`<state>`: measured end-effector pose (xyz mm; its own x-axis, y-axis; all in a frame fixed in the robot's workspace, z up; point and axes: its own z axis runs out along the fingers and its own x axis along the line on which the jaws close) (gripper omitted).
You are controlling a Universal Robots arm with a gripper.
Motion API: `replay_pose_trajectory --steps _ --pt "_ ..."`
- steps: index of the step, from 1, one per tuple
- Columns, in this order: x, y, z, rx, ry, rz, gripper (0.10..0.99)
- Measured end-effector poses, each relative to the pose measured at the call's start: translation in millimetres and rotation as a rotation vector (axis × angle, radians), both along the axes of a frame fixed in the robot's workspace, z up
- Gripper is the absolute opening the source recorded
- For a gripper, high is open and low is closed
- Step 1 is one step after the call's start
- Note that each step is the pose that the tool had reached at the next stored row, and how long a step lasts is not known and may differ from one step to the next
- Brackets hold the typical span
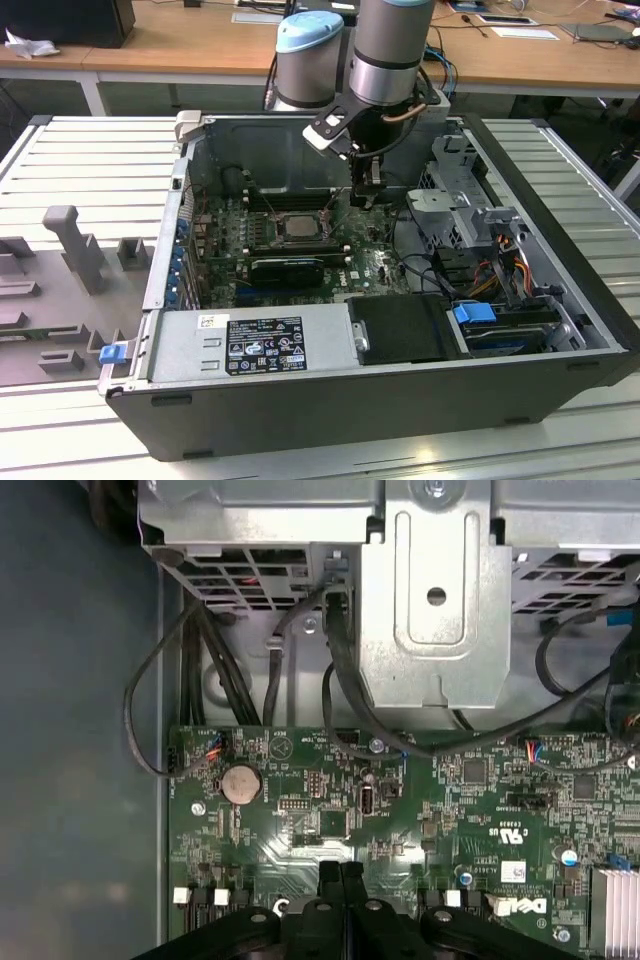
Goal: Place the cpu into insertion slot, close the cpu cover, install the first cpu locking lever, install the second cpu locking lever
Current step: 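Close the cpu cover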
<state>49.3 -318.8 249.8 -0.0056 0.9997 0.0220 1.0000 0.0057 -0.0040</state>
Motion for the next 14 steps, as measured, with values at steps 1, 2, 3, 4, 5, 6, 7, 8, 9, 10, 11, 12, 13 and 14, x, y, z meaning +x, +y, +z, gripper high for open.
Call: replay_pose_trajectory --steps 1,2,3,4,5,6,7,8,9,10,11,12,13,14 --pt "-0.6 0.0 0.0 0.0 0.0 0.0 0.106" --pt "-1.8 0.1 0.0 0.0 0.0 0.0 0.106" --pt "-3.0 0.1 0.0 0.0 0.0 0.0 0.106" --pt "-3.3 0.0 0.0 0.0 0.0 0.0 0.106" --pt "-5.0 0.1 0.0 0.0 -0.0008 0.0 0.106" --pt "-5.4 0.0 0.0 0.0 -0.0012 0.0 0.106" --pt "-6.4 0.0 0.0 0.0 -0.0015 0.0 0.106" --pt "-8.7 0.0 0.0 0.0 -0.0026 0.0 0.106" --pt "-11.0 0.0 0.0 0.0 -0.0038 0.0 0.106" --pt "-12.3 0.0 0.0 0.0 -0.0045 0.0 0.106" --pt "-13.9 0.0 0.0 0.0 -0.0054 0.0 0.106" --pt "-14.8 0.0 0.0 0.0 -0.0056 0.0 0.106" --pt "-15.7 0.0 0.0 0.0 -0.0057 0.0 0.106" --pt "-16.3 0.0 0.0 0.0 -0.0056 0.0 0.106"
